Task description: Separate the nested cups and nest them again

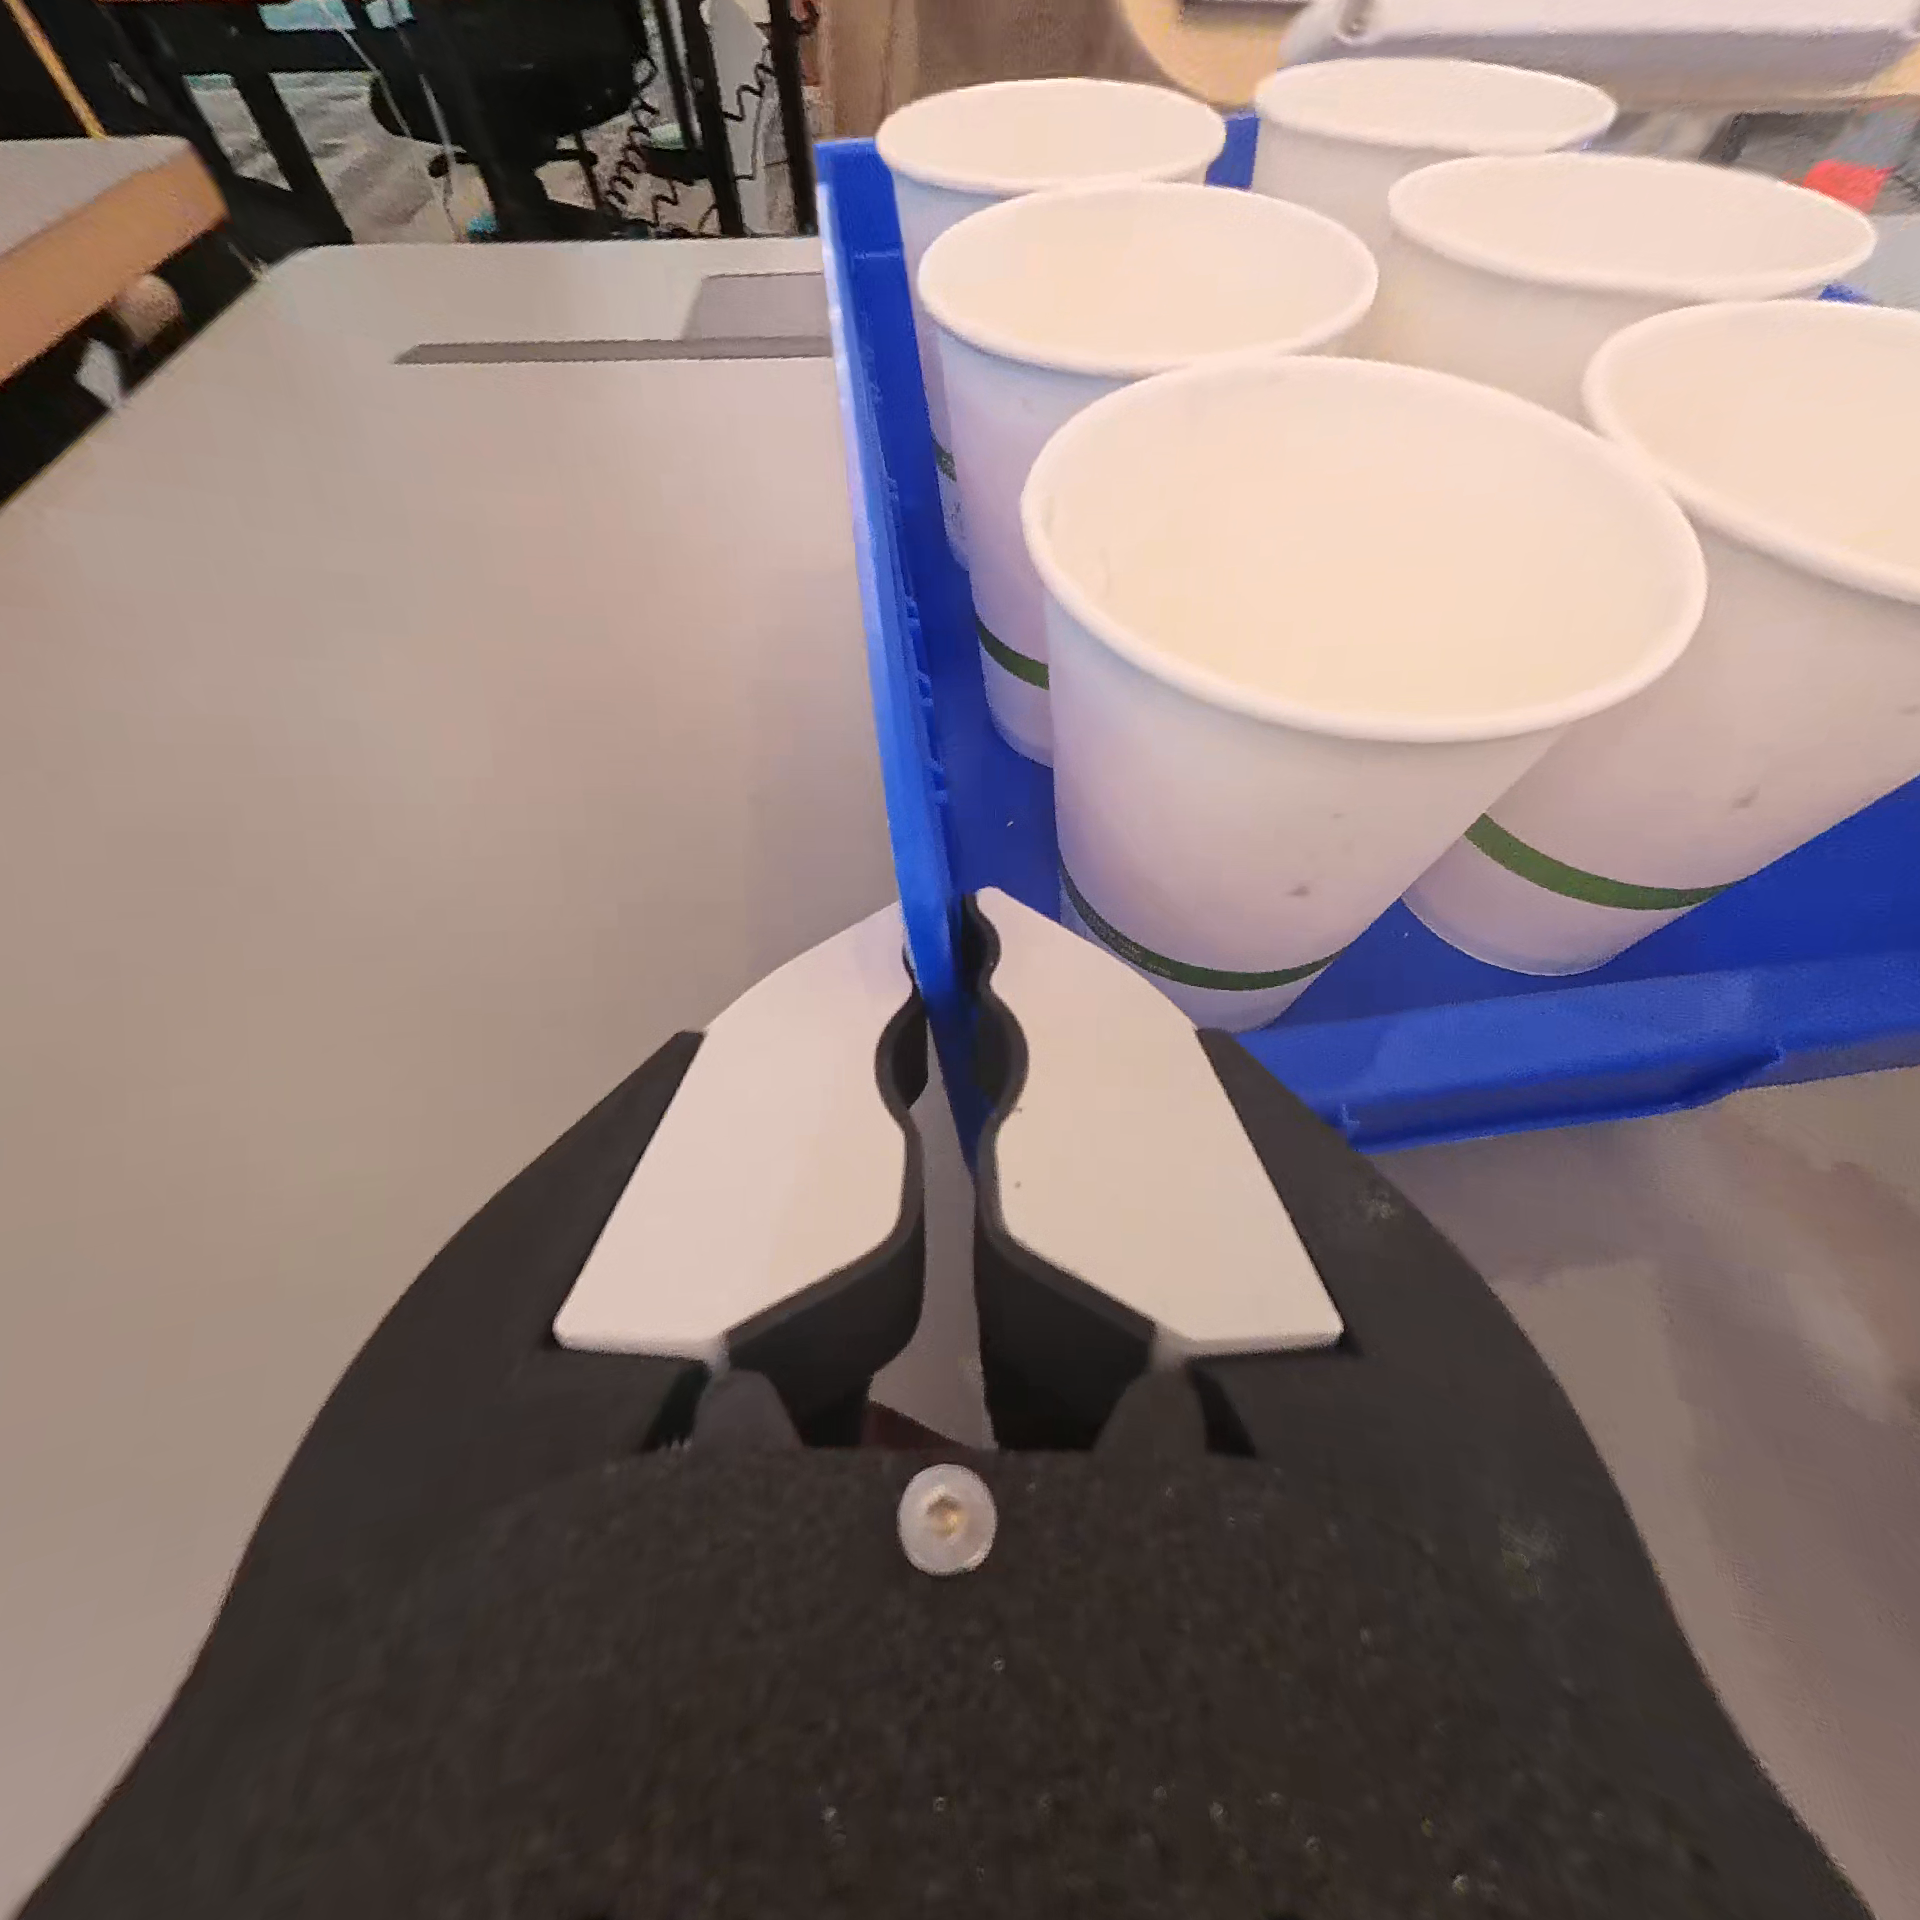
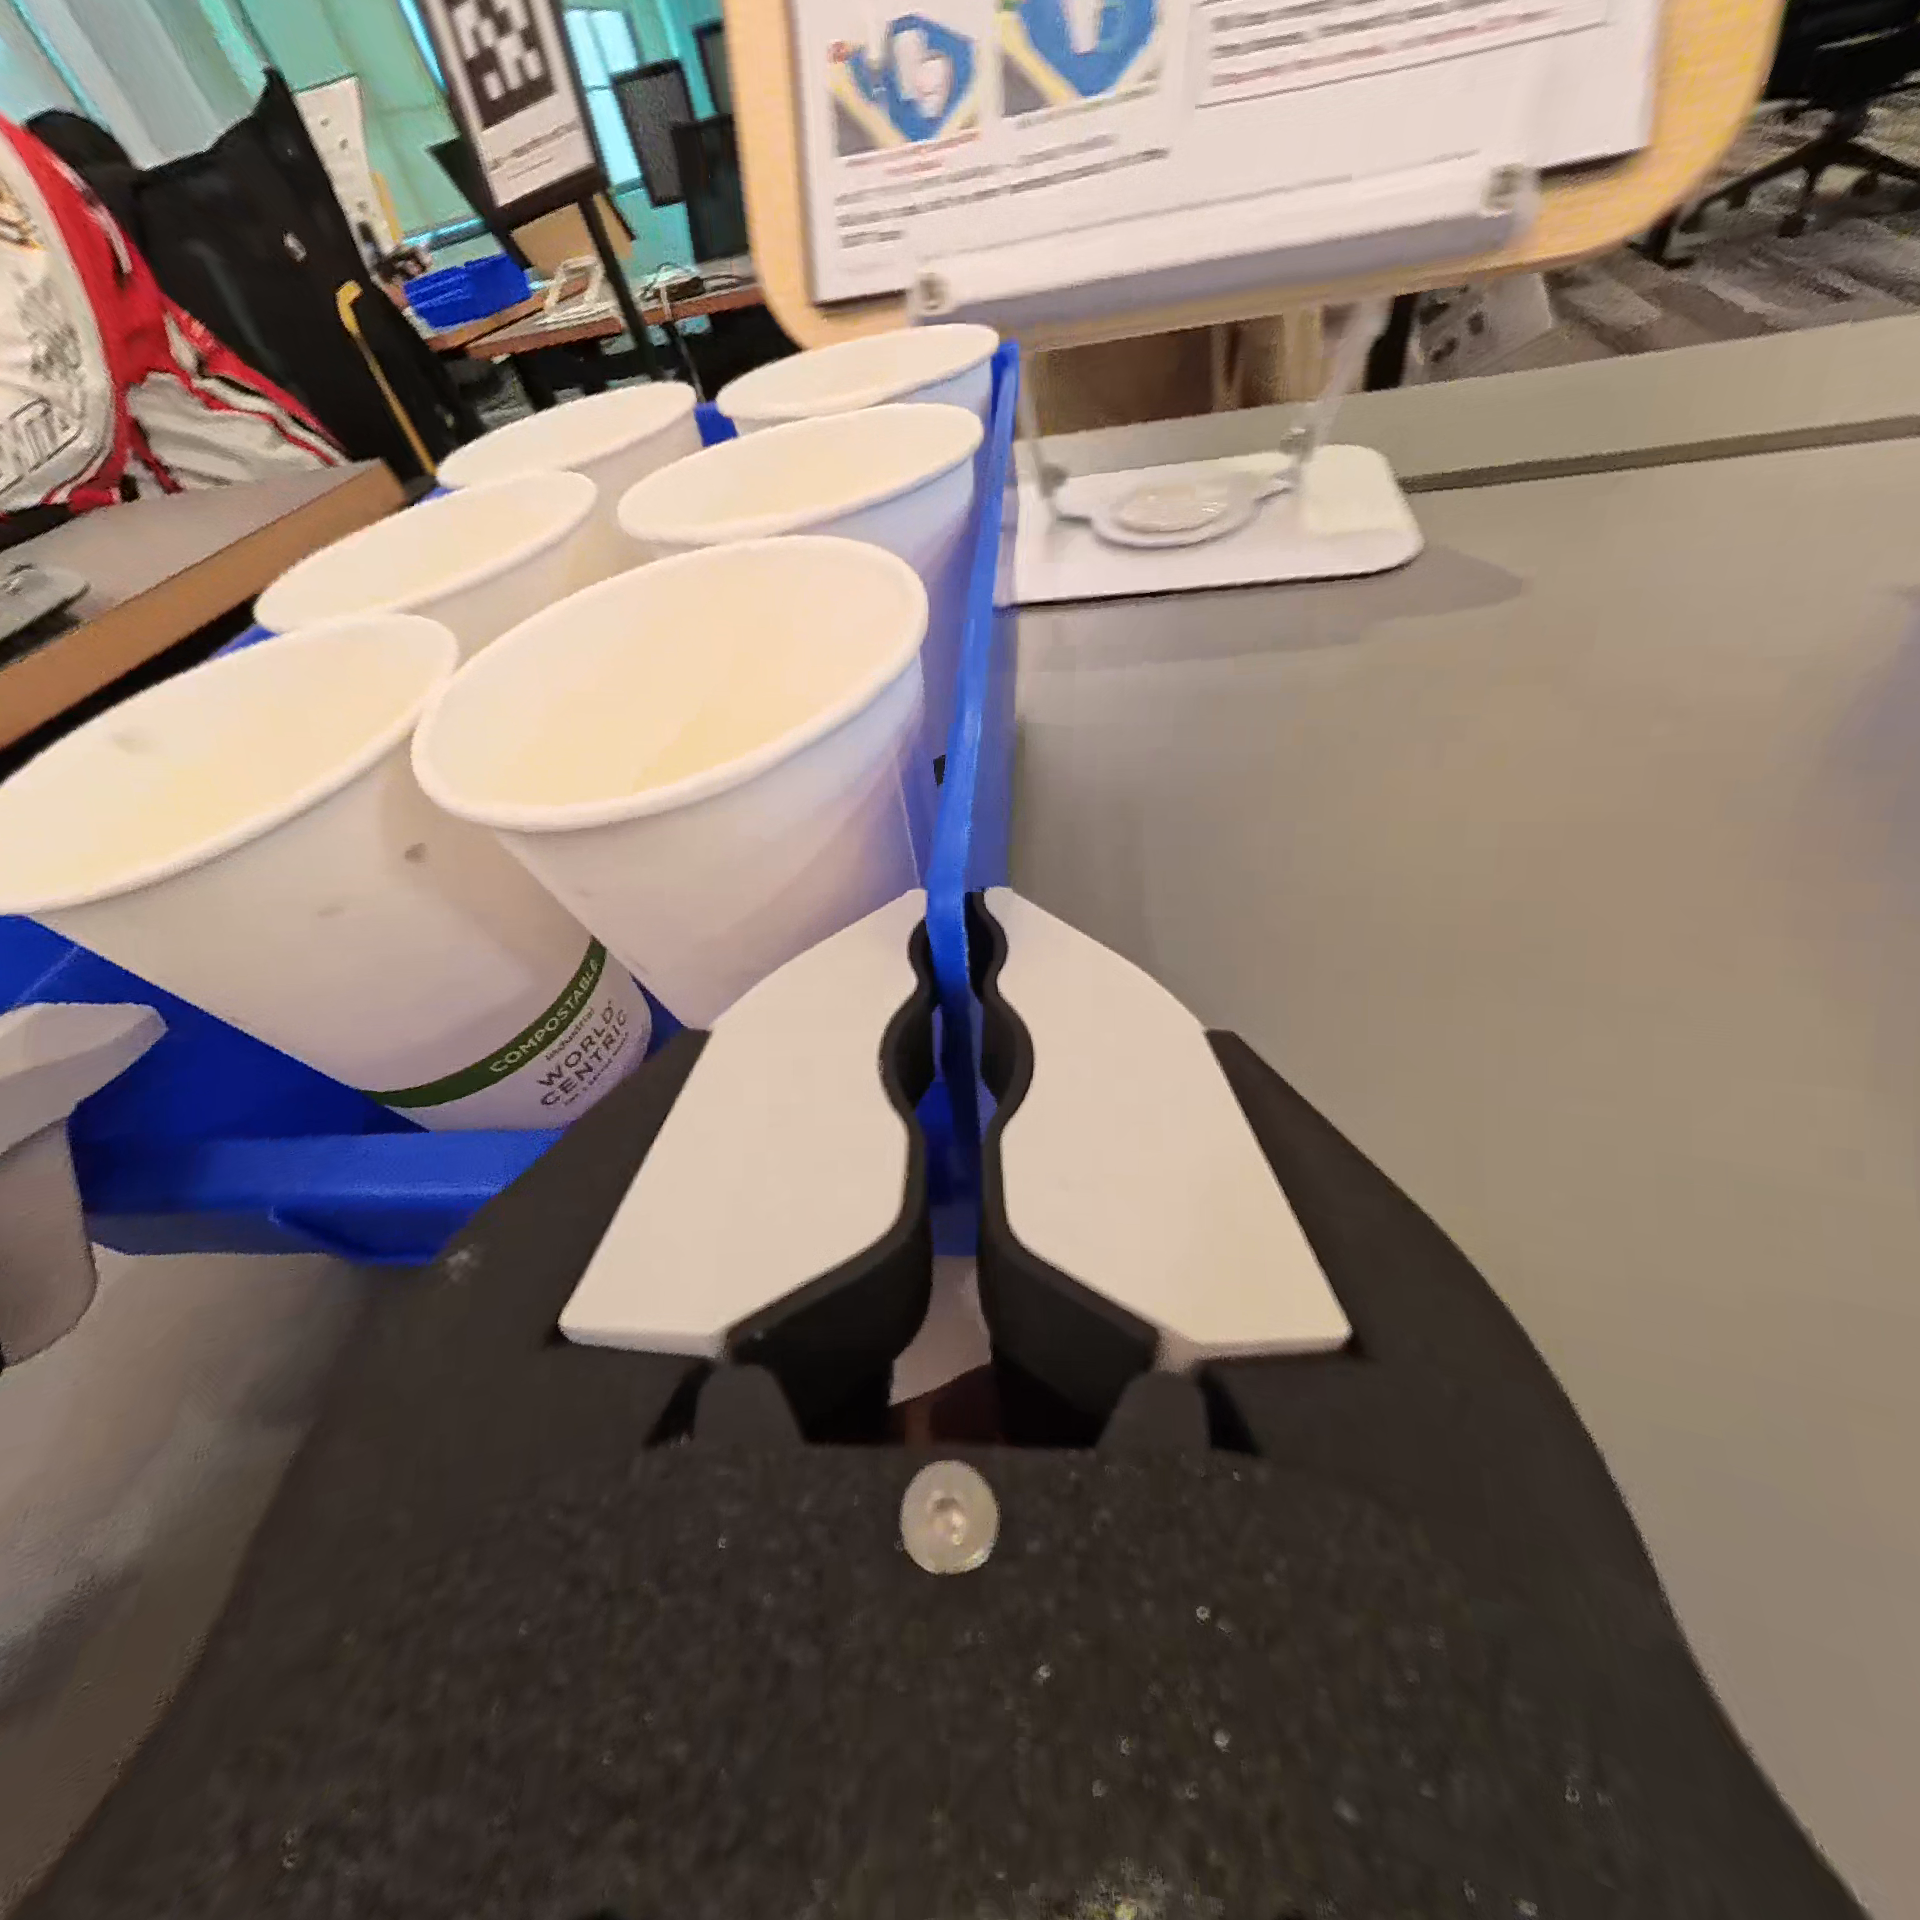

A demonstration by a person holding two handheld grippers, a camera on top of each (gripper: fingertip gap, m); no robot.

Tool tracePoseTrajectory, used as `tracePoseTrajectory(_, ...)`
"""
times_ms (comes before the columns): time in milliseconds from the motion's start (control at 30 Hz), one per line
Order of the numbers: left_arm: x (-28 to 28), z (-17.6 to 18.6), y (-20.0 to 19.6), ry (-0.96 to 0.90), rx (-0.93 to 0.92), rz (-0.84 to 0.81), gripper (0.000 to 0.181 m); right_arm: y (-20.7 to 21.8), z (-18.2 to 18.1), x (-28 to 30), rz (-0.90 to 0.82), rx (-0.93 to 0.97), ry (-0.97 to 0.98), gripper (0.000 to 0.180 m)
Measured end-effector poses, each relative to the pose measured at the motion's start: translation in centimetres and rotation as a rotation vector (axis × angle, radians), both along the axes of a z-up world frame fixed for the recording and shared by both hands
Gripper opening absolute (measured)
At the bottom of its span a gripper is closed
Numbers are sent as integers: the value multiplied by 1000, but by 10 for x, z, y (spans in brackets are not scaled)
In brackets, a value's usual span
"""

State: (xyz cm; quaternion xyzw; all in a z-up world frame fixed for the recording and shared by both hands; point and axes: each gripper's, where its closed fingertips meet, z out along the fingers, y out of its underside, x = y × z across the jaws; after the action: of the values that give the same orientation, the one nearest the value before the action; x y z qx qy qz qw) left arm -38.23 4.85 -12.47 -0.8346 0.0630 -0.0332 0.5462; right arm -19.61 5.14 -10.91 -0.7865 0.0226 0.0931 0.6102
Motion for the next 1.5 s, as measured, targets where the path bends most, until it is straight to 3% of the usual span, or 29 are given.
tracePoseTrajectory(400,-142,2,32,0,-22,11,3,39,12,-141,81,-18,-36,4)
tracePoseTrajectory(600,-162,-10,43,15,5,-6,3,45,-14,-157,102,-65,-74,5)
tracePoseTrajectory(800,-166,-10,54,-2,0,6,3,45,-15,-162,166,-60,-66,8)
tracePoseTrajectory(833,-168,-10,56,-9,-2,14,7,42,-15,-164,200,-59,-70,10)
tracePoseTrajectory(867,-171,-10,56,-7,-7,28,23,38,-12,-162,224,-47,-74,13)
tracePoseTrajectory(933,-176,-10,48,-11,-19,63,43,25,-4,-153,285,-22,-77,27)
tracePoseTrajectory(1100,-165,10,-2,-138,47,105,53,-22,28,-86,478,72,-188,35)
tracePoseTrajectory(1200,-112,28,-32,-221,92,4,58,-34,38,-9,471,86,-215,34)
tracePoseTrajectory(1267,-76,36,-47,-192,108,-9,41,-44,32,40,473,57,-209,31)
tracePoseTrajectory(1300,-53,40,-54,-163,121,-41,42,-50,28,62,484,50,-207,25)
tracePoseTrajectory(1500,66,36,-75,-51,126,-201,57,-75,13,163,386,64,-186,36)
